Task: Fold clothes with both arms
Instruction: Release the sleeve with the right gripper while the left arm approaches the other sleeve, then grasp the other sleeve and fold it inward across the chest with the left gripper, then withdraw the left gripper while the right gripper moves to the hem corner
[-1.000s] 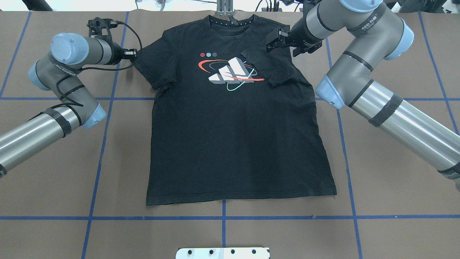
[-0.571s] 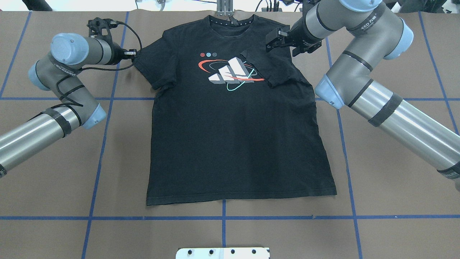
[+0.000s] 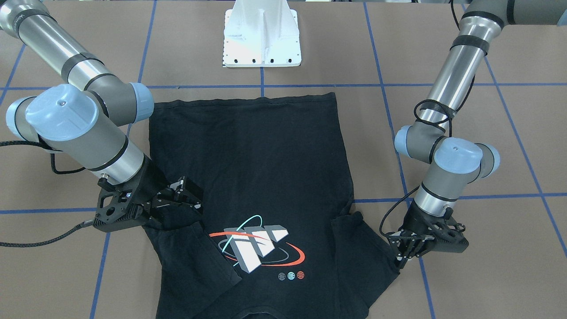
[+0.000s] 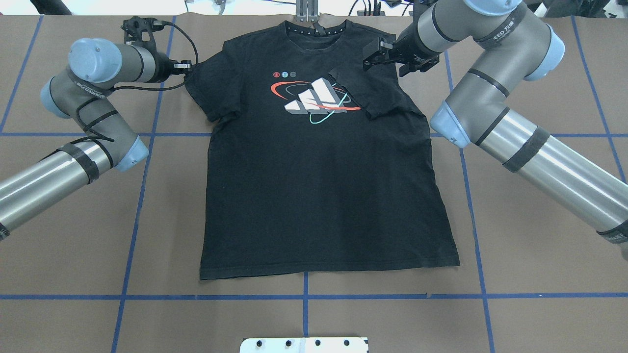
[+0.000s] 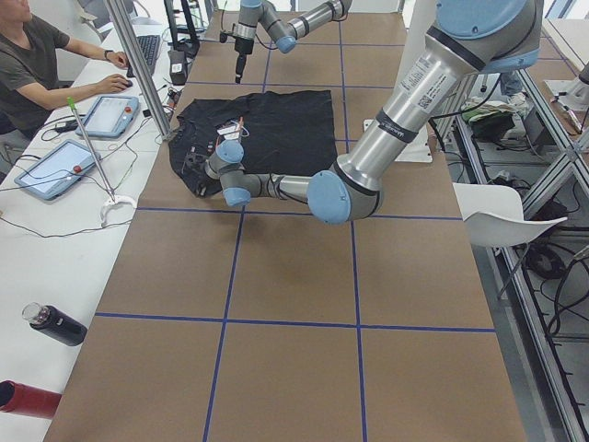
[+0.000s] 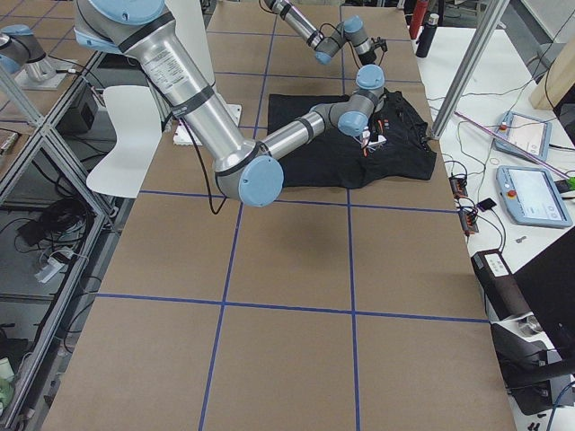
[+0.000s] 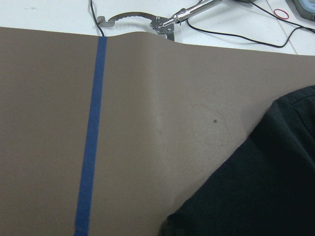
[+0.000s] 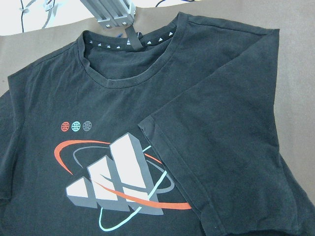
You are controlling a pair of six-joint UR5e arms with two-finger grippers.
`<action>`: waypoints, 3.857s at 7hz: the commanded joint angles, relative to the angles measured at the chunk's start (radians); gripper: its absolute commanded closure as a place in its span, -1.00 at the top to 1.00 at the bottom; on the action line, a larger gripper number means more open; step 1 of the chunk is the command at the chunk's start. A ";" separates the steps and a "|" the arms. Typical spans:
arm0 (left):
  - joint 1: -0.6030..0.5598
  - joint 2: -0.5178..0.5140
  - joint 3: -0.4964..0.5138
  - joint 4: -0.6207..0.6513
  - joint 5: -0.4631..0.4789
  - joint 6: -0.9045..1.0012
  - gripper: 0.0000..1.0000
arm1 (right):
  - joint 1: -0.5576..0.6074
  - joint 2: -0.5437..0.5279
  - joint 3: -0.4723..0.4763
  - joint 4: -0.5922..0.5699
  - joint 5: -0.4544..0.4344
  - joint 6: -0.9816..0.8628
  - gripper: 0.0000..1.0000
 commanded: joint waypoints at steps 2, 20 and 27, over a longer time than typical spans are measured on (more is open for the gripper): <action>-0.001 -0.031 -0.180 0.158 -0.048 -0.100 -1.00 | 0.002 0.000 0.003 0.000 0.002 0.000 0.99; 0.071 0.079 -0.468 0.223 -0.171 -0.310 1.00 | 0.042 -0.372 0.357 -0.003 0.147 0.080 0.99; 0.083 0.357 -0.799 0.257 -0.213 -0.333 1.00 | -0.282 -0.630 0.461 0.012 0.104 0.155 1.00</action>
